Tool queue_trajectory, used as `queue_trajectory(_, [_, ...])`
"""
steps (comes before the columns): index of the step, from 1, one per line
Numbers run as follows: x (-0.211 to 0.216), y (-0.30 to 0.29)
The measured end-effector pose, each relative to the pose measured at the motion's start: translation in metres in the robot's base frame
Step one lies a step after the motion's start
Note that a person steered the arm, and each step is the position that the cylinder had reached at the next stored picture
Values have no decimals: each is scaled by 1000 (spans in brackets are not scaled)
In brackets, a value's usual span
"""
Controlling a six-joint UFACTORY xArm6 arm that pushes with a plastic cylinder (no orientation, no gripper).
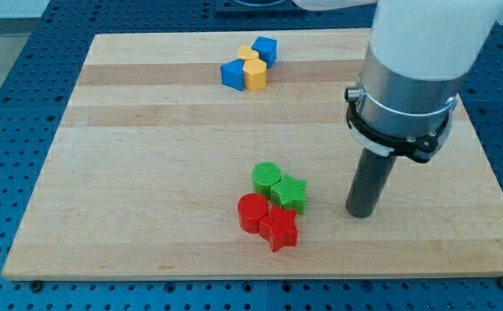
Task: Point your arm at the left side of the red star
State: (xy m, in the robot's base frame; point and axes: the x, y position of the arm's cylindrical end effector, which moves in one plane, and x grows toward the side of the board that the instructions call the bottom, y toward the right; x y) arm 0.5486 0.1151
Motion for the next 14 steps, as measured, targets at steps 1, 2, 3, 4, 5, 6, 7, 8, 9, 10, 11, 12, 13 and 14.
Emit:
queue_trajectory(1, [0, 0])
queue_trajectory(2, [0, 0])
queue_trajectory(3, [6, -9])
queue_trajectory(4, [11, -15])
queue_trajectory(5, [15, -15])
queue_trajectory(6, [70, -30])
queue_trajectory(7, [70, -33])
queue_trajectory(8, [70, -39])
queue_trajectory(9, [70, -91])
queue_trajectory(10, [70, -143])
queue_trajectory(11, [70, -170])
queue_trajectory(12, [44, -191])
queue_trajectory(13, [10, -193])
queue_trajectory(14, [16, -183])
